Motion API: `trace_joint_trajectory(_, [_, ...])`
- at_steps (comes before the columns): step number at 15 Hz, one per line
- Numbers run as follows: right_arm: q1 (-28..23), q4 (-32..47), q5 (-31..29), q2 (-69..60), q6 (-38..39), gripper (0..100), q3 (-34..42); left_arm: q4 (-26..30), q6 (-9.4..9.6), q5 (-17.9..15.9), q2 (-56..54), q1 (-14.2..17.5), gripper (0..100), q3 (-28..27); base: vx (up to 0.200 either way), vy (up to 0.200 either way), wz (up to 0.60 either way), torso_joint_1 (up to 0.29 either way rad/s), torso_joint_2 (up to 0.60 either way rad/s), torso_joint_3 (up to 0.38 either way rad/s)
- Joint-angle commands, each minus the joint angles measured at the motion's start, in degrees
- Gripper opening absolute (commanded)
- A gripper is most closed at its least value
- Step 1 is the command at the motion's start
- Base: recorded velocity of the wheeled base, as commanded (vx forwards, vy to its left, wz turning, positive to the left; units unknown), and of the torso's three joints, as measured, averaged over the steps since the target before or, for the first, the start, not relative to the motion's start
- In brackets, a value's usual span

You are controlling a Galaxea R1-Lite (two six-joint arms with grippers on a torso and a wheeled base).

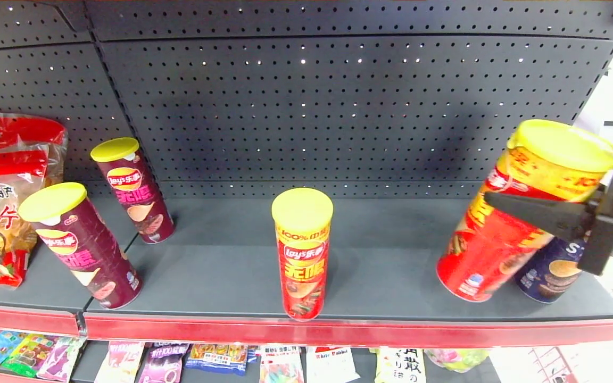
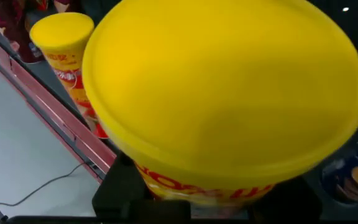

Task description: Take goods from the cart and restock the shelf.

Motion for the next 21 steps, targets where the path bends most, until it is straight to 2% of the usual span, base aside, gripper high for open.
trace_joint_trajectory(1, [0.3,-1.5,2.4,14.4,0.2,0,-9.0,0.0,-0.01,0.5,0.1,0.0,100,0.0,0.000,0.000,0.00,0.000,0.00,0.000])
trace_joint_trajectory(3, [0.4,-3.2,3.3,20.1,0.0,0,-13.5,0.0,-0.01,0.9,0.0,0.0,100,-0.1,0.000,0.000,0.00,0.000,0.00,0.000])
trace_joint_trajectory(5, [0.5,-5.4,3.4,22.9,-0.3,0,-14.6,0.0,-0.01,1.0,0.0,0.0,100,-0.1,0.000,0.000,0.00,0.000,0.00,0.000])
trace_joint_trajectory(6, [0.8,-9.4,2.8,27.7,-0.3,0,-17.6,0.1,-0.01,2.0,0.1,0.0,100,-0.1,0.000,0.000,0.00,0.000,0.00,0.000])
trace_joint_trajectory(12, [3.2,-9.7,3.1,36.0,-0.4,0,-24.1,0.1,-0.01,2.9,-0.7,1.3,100,-0.1,0.000,0.000,0.00,0.000,0.00,0.000])
trace_joint_trajectory(16, [4.9,-9.8,0.9,42.7,-0.3,0,-30.8,0.1,-0.01,3.0,-1.4,2.0,100,-0.1,0.000,0.000,0.00,0.000,0.00,0.000])
trace_joint_trajectory(21, [5.9,-9.8,0.9,45.5,-0.5,0,-32.3,0.1,-0.01,2.9,-2.0,3.5,100,-0.1,0.000,0.000,0.00,0.000,0.00,0.000])
